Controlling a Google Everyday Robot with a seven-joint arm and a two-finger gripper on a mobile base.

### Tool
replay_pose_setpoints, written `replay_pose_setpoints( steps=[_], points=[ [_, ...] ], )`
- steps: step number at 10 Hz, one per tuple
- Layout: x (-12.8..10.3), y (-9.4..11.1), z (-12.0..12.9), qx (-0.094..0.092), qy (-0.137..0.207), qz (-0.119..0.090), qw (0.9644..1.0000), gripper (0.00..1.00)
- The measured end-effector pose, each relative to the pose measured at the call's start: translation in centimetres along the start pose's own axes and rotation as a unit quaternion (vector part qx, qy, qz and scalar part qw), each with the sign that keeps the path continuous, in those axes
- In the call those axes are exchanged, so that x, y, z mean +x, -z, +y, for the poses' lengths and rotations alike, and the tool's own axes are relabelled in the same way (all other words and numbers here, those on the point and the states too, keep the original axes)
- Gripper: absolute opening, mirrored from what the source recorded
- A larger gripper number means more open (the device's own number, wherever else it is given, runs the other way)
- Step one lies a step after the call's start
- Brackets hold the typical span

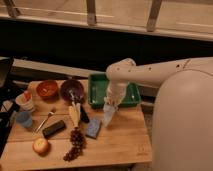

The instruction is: Wipe red bowl with towel

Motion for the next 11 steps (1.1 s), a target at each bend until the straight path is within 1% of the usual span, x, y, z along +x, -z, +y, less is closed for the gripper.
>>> replay_pose_setpoints(
  steps=[2, 4, 6, 8, 10, 11],
  points=[
    [-2.0, 2.2, 4.8, -0.008, 0.035, -0.031, 0.9989, 0.00],
    [-3.0, 3.6, 8.0, -0.021, 0.058, -0.045, 0.9971, 0.00],
    [-3.1, 3.6, 7.5, -0.019, 0.056, -0.045, 0.9972, 0.00],
    [-3.1, 3.6, 7.8, -0.019, 0.059, -0.046, 0.9970, 0.00],
    [-3.2, 3.6, 7.6, -0.018, 0.057, -0.046, 0.9971, 0.00],
    [-3.2, 3.5, 7.6, -0.015, 0.059, -0.045, 0.9971, 0.00]
  ],
)
